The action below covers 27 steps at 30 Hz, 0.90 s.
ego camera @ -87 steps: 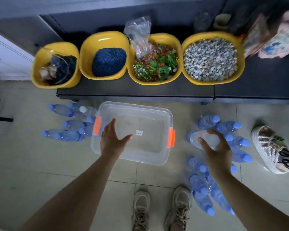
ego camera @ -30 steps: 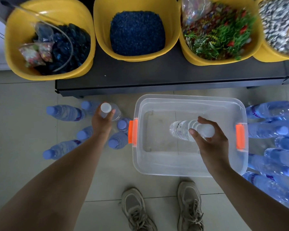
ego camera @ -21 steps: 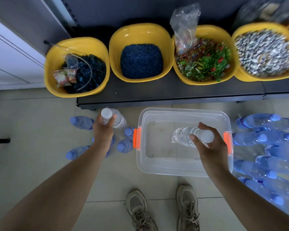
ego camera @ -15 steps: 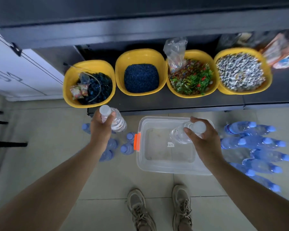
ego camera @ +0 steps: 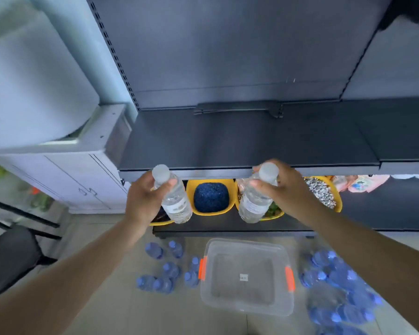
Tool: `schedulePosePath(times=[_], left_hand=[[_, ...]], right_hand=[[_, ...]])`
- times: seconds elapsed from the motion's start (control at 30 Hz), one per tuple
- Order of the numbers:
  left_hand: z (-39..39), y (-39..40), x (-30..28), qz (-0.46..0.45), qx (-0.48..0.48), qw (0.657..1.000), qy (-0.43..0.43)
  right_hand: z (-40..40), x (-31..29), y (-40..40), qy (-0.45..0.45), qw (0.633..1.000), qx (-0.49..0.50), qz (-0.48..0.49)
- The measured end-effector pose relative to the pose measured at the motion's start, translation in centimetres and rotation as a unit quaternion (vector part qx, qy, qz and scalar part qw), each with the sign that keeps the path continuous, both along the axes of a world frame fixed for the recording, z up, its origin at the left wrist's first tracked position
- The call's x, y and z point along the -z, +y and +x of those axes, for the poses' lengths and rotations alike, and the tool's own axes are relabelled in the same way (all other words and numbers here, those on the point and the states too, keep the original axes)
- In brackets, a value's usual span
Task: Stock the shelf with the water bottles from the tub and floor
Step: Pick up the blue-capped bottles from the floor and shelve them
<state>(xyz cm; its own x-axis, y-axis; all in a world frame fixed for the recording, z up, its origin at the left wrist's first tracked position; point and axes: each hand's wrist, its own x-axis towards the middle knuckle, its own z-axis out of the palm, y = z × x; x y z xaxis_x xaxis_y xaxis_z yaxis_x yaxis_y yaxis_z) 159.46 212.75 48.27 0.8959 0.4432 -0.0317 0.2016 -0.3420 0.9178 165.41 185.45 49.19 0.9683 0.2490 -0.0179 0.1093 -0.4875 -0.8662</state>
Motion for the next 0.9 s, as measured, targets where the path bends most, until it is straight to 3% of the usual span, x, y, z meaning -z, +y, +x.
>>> schedulePosePath(times=[0.43, 0.6, 0.9], left_hand=[[-0.7, -1.1, -28.1, -0.007, 0.053, 0.993, -0.106], [-1.4, -0.5, -38.9, 0.038, 0.082, 0.988, -0.129], [1.9, 2.4, -51.0, 0.042, 0.079, 0.983, -0.162]], right_hand=[[-0.8, -29.4, 1.6, -0.12, 0.993, -0.023, -0.006], [-1.3, -40.1, 2.5, -0.167, 0.985, -0.041, -0.004], [3.7, -51.3, 7.7, -0.195, 0.979, -0.051, 0.033]])
